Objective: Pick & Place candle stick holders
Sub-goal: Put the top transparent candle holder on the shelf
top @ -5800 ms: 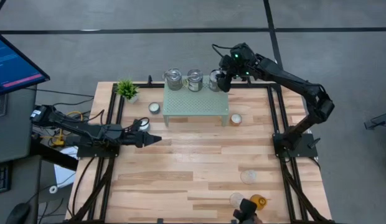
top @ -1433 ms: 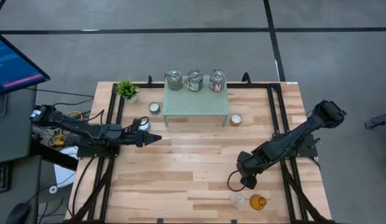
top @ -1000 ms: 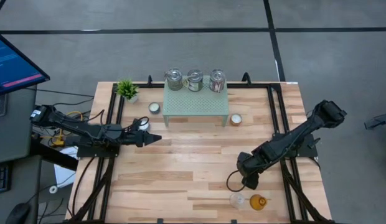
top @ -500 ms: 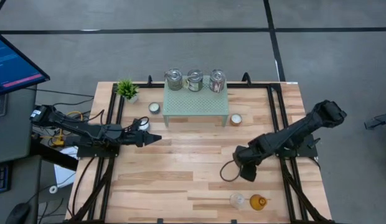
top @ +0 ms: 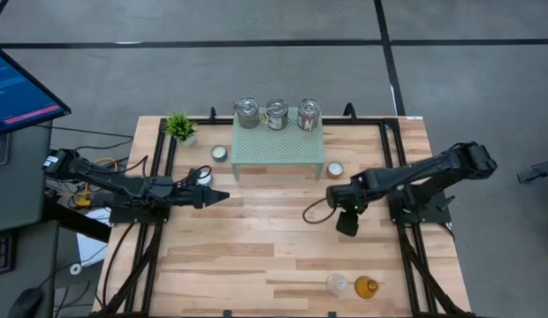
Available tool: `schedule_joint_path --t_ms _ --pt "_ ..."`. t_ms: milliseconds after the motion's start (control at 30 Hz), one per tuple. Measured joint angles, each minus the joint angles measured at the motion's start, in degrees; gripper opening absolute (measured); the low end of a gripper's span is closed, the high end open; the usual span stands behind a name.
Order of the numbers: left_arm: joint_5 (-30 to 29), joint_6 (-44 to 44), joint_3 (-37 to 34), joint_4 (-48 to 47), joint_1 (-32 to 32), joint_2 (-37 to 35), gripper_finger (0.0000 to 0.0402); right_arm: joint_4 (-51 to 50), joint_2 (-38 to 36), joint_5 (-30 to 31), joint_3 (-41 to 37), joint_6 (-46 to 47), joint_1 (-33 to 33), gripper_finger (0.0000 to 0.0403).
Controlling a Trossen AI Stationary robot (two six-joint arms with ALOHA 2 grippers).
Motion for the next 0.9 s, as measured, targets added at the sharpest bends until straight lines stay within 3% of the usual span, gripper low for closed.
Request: schedule_joint_path --t_ms 300,633,900 --pt "0.00 0.17 0.00 0.00 -0.02 0.00 0.0275 -6.76 -4.54 -0.56 4.35 -4.07 -5.70 0.0152" --pt "-0.02 0.20 -0.02 -0.02 0.00 0.00 0.0275 -17.73 -5.48 1.50 15.75 -14.28 -14.85 0.0152" --pt "-0.02 0.20 0.00 -0.02 0.00 0.00 0.0275 -19.83 -5.48 2.45 24.28 -23.84 -24.60 0.0152"
